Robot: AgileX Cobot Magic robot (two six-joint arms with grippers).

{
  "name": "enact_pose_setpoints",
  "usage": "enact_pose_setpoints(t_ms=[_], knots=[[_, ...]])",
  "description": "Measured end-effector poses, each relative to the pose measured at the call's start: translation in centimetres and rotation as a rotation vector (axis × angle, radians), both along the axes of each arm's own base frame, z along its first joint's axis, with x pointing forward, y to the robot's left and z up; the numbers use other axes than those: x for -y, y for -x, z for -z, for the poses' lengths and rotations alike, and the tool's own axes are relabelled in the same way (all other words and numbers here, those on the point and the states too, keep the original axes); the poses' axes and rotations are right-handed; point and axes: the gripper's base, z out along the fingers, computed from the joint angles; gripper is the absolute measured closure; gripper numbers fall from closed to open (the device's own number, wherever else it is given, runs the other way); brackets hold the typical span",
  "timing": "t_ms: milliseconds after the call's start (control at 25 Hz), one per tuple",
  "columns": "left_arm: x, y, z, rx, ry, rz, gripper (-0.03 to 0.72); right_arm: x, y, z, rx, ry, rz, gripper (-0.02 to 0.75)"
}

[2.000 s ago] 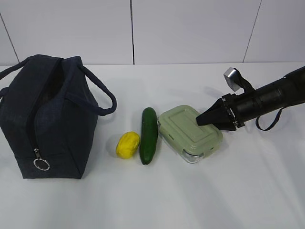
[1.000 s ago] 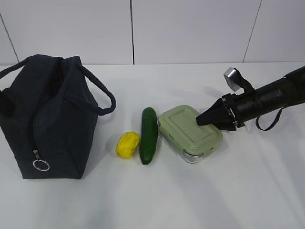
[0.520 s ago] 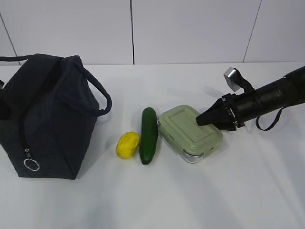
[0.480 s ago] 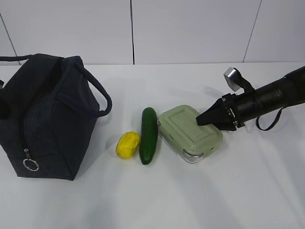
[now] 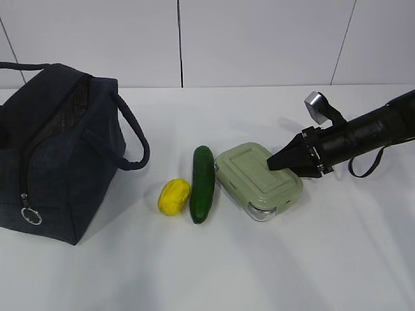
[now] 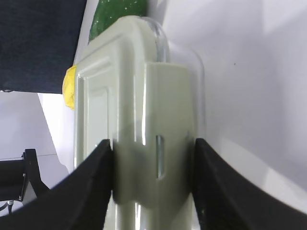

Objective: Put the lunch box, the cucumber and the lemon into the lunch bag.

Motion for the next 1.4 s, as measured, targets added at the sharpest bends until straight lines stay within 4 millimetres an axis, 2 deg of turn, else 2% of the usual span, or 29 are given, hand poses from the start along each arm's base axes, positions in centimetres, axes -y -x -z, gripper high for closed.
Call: enact_pose_setpoints(t_ms=[640,1000,1400], knots=[[-0.1,0.1,-0.1,-0.015,-0.029,0.025,0.694,0.1,-0.5,-0.4,-0.006,0.005,0.03,0.382],[-0.2,0.2,-0.1,-0.028,-0.037,0.034,0.694,0.5,-1.4,-2.6,0.071,0.066,0.097,0.384],[-0.2,0.3,0.0,-0.039,-0.036,0.04,0.694,0.3,-1.8,-5.0,0.11,0.029,0.149,0.385]])
